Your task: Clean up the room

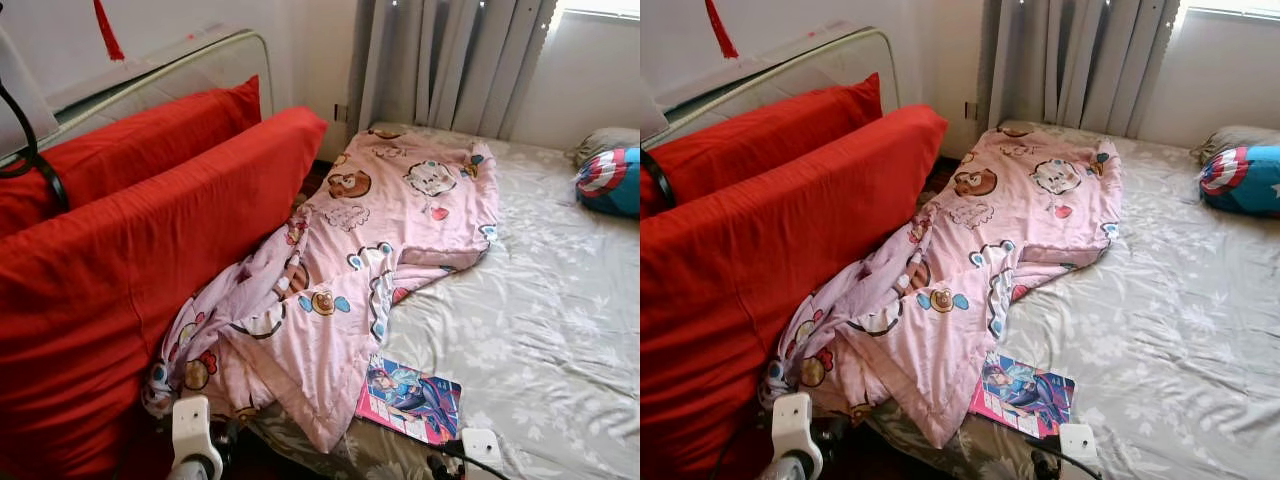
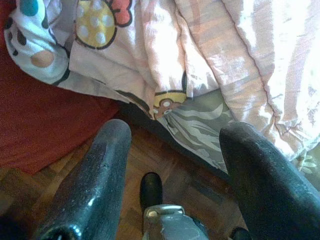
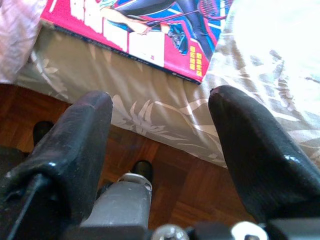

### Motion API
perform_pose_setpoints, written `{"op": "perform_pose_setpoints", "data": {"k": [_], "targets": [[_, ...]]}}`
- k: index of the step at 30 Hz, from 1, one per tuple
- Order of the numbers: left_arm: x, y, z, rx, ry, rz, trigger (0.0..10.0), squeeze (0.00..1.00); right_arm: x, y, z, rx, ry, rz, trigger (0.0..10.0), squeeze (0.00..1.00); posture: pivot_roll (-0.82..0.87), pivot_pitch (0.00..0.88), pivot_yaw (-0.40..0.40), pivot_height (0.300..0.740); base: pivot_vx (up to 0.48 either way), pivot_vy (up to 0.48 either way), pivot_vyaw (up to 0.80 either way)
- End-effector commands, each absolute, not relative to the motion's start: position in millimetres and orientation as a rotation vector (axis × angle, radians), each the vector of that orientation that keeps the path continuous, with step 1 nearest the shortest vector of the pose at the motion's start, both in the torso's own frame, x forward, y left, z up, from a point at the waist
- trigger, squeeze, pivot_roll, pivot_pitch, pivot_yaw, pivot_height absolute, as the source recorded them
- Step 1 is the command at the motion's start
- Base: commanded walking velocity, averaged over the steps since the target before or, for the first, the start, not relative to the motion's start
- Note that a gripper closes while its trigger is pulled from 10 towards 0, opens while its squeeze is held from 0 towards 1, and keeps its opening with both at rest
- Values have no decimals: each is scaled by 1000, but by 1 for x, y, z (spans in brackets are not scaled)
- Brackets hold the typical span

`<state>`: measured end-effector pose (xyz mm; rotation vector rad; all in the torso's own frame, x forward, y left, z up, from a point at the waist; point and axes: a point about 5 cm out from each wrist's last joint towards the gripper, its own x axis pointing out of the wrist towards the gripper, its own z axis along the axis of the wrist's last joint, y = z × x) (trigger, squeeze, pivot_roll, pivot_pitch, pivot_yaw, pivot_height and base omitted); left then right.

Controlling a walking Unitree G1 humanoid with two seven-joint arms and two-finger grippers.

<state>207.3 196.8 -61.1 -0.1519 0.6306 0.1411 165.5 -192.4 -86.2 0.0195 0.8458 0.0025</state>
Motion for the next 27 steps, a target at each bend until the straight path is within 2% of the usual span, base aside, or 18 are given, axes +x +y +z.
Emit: {"op": "perform_pose_setpoints", "data": {"k": [1,3,4,5,6,11,17,19,21,27], "targets": [[207,197,-60,-151,612,139,10000,0,163,-194,-87,13,843,8,10000,0,-39,0,-18,740,0,0,0],[205,199,-60,-156,607,146,10000,0,193,-192,-71,-8,721,35,10000,0,-33,0,-14,740,0,0,0],[205,199,-60,-156,607,146,10000,0,193,-192,-71,-8,721,35,10000,0,-33,0,-14,740,0,0,0],[205,204,-59,-145,601,158,10000,0,230,-187,-47,-2,571,53,10000,0,-28,0,-3,740,0,0,0],[205,208,-58,-123,596,156,10000,0,238,-185,-40,14,527,39,10000,0,-28,0,4,740,0,0,0],[200,214,-59,-127,590,178,10000,0,242,-180,-37,37,496,7,10000,0,-29,0,10,740,0,0,0],[202,218,-54,-107,530,196,10000,0,238,-188,-37,53,464,-26,10000,0,-46,0,11,740,0,0,0],[213,218,-37,-76,384,178,10000,0,235,-204,-34,74,427,-78,10000,0,-44,0,1,740,0,0,0],[217,216,-30,-49,332,160,10000,0,234,-207,-32,54,409,-76,10000,0,-38,0,-5,740,0,0,0],[230,207,-13,-39,216,120,10000,0,237,-196,-25,2,340,29,10000,0,-23,0,-13,740,0,0,0]]}}
